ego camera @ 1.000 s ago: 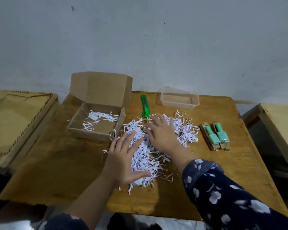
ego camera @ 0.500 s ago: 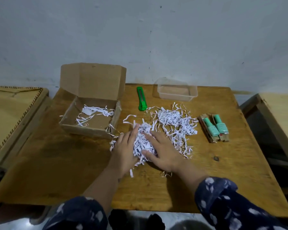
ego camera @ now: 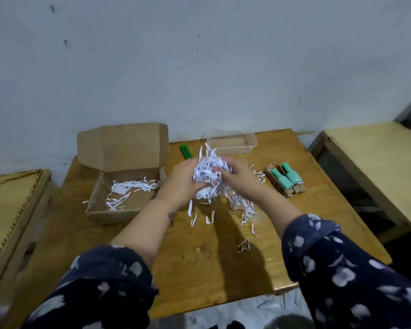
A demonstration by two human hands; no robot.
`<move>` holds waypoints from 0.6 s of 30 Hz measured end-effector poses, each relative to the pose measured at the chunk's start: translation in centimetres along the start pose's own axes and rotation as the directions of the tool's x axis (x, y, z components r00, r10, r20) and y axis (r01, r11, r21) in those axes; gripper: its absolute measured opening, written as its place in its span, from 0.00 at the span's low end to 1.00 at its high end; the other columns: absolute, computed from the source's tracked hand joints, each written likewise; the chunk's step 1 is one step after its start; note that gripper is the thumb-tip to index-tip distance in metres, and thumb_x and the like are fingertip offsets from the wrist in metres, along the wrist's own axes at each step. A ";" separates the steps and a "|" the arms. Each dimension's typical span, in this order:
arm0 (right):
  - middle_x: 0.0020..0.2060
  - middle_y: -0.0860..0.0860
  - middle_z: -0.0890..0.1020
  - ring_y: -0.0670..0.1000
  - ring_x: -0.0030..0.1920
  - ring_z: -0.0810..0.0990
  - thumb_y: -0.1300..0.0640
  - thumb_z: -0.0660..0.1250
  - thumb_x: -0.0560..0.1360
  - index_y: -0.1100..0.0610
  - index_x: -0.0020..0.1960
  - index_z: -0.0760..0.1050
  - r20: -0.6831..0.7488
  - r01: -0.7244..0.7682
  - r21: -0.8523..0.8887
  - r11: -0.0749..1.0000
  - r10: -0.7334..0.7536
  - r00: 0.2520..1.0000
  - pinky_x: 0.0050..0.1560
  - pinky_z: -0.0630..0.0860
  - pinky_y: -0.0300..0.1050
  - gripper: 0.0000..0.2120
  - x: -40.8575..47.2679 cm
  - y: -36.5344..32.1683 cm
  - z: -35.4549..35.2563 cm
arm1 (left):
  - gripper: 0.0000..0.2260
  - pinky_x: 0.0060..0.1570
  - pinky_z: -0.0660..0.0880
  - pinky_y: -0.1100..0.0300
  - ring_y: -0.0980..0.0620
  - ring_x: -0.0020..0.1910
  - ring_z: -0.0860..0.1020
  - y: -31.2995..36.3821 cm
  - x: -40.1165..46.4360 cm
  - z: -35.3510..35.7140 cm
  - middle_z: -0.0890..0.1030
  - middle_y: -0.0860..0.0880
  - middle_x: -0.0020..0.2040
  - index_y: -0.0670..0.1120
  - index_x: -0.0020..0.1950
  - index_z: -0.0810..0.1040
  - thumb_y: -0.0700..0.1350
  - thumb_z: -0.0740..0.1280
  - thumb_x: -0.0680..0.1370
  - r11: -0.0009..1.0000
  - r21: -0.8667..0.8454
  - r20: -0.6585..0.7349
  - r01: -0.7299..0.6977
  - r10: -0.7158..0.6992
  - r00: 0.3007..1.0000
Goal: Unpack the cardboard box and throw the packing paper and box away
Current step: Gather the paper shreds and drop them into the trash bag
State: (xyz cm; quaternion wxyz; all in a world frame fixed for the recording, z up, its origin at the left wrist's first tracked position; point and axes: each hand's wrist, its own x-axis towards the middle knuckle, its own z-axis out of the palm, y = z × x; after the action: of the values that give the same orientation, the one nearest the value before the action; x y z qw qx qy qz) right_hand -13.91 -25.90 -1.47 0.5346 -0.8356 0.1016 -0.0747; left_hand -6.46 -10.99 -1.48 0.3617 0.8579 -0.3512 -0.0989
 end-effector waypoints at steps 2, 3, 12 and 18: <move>0.42 0.43 0.80 0.37 0.41 0.77 0.57 0.62 0.79 0.53 0.56 0.77 -0.076 0.018 0.027 0.999 -0.016 0.997 0.37 0.71 0.26 0.08 0.1 -2.9 -1.5 | 0.26 0.55 0.68 0.60 0.50 0.58 0.75 1.9 1.5 -2.0 0.78 0.50 0.60 0.49 0.66 0.74 0.48 0.76 0.70 0.997 0.003 -0.028 -0.076 0.076 0.997; 0.41 0.42 0.80 0.37 0.39 0.77 0.58 0.62 0.79 0.53 0.56 0.76 -0.124 0.014 0.035 0.999 -0.009 0.992 0.36 0.72 0.27 0.08 0.0 -4.0 -2.1 | 0.27 0.56 0.69 0.59 0.49 0.58 0.75 2.9 2.2 -2.9 0.78 0.48 0.60 0.48 0.67 0.73 0.48 0.76 0.69 0.994 0.004 -0.035 -0.112 0.113 0.993; 0.44 0.54 0.81 0.42 0.39 0.80 0.60 0.62 0.79 0.60 0.57 0.76 -0.438 -0.050 0.015 0.999 0.051 0.898 0.40 0.76 0.37 0.09 -7.2 -7.0 -7.8 | 0.23 0.51 0.74 0.53 0.46 0.54 0.78 10.1 4.9 -1.1 0.80 0.45 0.55 0.44 0.61 0.75 0.49 0.77 0.69 0.879 0.035 0.094 -0.476 0.471 0.877; 0.42 0.51 0.80 0.39 0.38 0.79 0.62 0.62 0.79 0.58 0.55 0.75 -0.656 -0.125 -0.006 0.992 0.091 0.750 0.43 0.75 0.36 0.06 -16.8 -5.5 -12.8 | 0.22 0.48 0.69 0.56 0.43 0.56 0.77 18.7 3.6 5.9 0.80 0.41 0.56 0.42 0.60 0.75 0.48 0.75 0.71 0.737 -0.047 0.244 -0.675 0.663 0.707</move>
State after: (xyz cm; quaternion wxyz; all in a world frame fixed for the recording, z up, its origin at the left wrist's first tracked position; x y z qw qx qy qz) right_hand -32.72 -30.73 8.62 0.4479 -0.7627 0.3317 -0.3281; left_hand -16.22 -25.86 7.52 0.3070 0.6614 -0.6819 -0.0579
